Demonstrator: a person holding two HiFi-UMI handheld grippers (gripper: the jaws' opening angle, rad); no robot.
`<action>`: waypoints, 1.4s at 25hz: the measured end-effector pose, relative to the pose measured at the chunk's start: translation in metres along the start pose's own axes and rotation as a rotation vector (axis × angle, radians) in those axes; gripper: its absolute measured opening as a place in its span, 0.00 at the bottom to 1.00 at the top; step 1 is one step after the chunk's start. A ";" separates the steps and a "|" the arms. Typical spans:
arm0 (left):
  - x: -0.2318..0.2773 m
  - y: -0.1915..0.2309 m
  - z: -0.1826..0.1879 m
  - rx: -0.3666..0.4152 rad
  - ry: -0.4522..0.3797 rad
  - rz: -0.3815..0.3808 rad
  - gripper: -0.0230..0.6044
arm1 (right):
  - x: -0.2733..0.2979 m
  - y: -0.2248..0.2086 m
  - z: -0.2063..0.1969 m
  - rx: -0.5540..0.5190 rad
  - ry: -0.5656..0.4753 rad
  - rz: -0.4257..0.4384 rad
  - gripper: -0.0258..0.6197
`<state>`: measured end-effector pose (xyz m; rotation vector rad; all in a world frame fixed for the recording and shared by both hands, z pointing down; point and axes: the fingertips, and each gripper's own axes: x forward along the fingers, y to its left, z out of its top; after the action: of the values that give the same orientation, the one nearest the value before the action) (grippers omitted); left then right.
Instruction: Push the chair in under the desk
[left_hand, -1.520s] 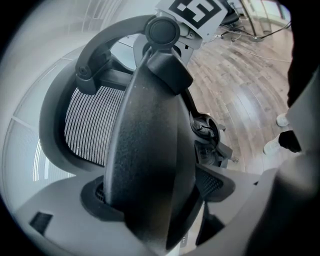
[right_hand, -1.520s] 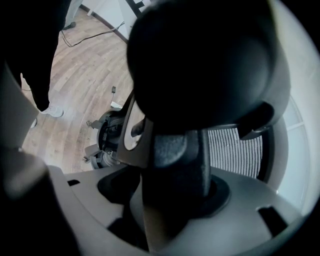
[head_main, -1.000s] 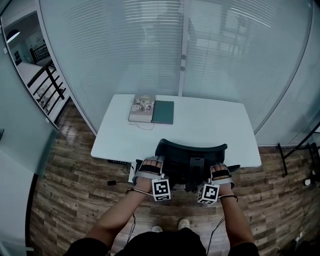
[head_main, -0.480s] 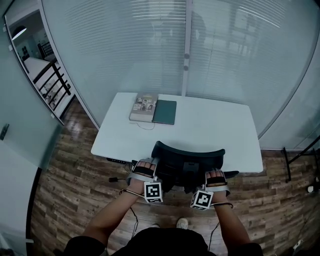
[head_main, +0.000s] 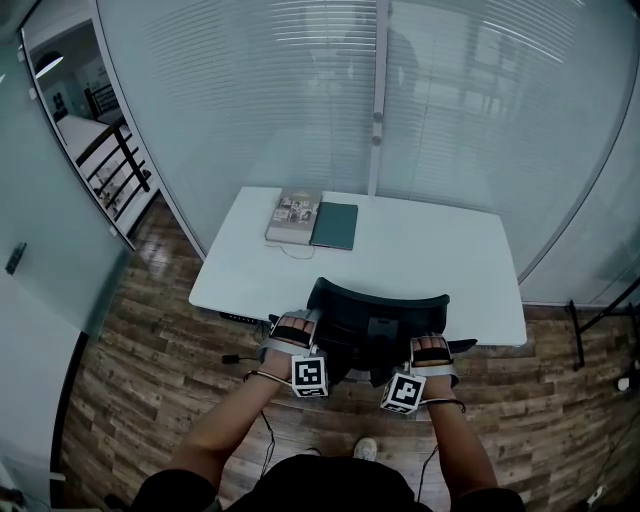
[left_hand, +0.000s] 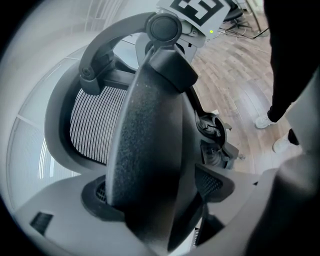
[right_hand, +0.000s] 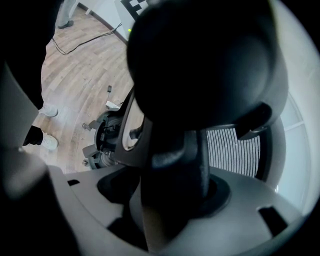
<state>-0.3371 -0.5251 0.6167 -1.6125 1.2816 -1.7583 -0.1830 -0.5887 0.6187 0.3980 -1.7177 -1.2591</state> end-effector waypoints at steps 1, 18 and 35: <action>0.000 0.001 0.001 0.003 -0.006 0.009 0.74 | 0.001 0.001 0.000 0.000 -0.002 0.000 0.49; -0.075 0.013 0.013 -0.402 -0.197 0.128 0.74 | -0.083 -0.010 0.025 0.388 -0.337 0.082 0.66; -0.200 0.102 0.045 -1.122 -0.604 0.356 0.06 | -0.174 -0.120 0.015 1.244 -0.634 -0.143 0.05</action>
<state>-0.2755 -0.4272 0.4186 -1.9859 2.1592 -0.1799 -0.1370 -0.5075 0.4287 0.8901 -2.9487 -0.2150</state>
